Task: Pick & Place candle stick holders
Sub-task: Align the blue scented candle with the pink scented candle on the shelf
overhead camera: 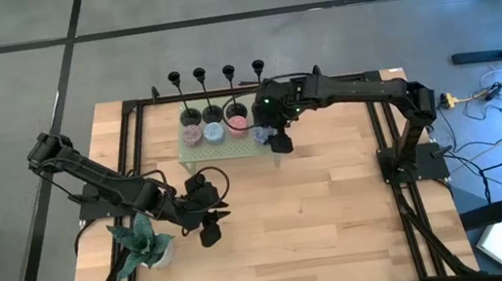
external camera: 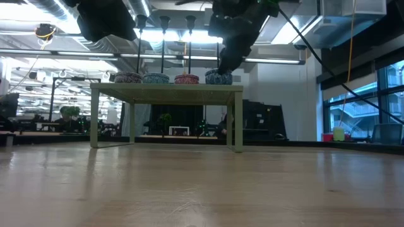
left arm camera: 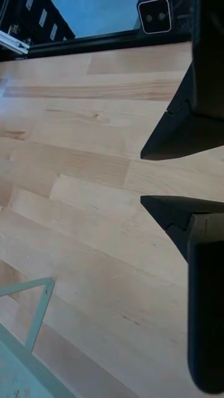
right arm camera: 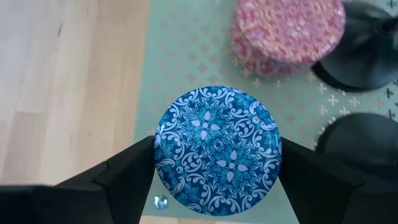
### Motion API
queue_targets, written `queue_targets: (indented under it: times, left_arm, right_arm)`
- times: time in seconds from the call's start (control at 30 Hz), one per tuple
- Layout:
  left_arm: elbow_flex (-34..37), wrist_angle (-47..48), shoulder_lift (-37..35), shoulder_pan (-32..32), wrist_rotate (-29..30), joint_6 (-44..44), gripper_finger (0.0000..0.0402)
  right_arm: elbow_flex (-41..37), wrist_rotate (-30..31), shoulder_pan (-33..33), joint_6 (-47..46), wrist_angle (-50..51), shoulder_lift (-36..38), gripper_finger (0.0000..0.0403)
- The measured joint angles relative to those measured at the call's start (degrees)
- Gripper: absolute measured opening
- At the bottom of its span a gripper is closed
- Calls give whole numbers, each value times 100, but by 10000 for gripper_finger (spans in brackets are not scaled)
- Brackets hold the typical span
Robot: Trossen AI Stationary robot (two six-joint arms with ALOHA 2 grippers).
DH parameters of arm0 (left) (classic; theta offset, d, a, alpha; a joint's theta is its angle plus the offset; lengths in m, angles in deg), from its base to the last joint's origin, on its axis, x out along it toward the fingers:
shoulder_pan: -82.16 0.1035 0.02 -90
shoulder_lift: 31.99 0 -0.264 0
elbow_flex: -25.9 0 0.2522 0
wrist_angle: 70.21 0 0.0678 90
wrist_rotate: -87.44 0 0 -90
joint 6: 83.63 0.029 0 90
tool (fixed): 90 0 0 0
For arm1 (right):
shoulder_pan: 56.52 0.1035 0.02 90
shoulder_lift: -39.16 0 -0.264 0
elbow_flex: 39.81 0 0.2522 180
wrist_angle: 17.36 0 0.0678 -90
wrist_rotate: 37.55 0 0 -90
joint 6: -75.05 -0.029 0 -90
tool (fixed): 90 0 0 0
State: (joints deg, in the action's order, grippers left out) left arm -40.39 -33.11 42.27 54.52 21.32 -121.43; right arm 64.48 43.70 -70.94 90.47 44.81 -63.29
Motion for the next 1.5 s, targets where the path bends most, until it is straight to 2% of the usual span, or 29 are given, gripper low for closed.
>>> queue_targets:
  times: [0.47,0.87,0.93,1.13,1.5]
  left_arm:
    - [0,1,0,0,0,0,98]
    - [0,2,0,-2,0,0,98]
    - [0,1,0,0,0,0,98]
    - [0,2,0,0,0,2,98]
    - [0,0,0,-2,0,0,98]
  right_arm:
    - [0,-182,0,24,-75,0,312]
    - [1,8,-3,168,-102,0,314]
    - [2,18,-4,166,-101,0,325]
    - [2,42,-7,129,-105,0,394]
    - [2,125,-7,131,-104,3,381]
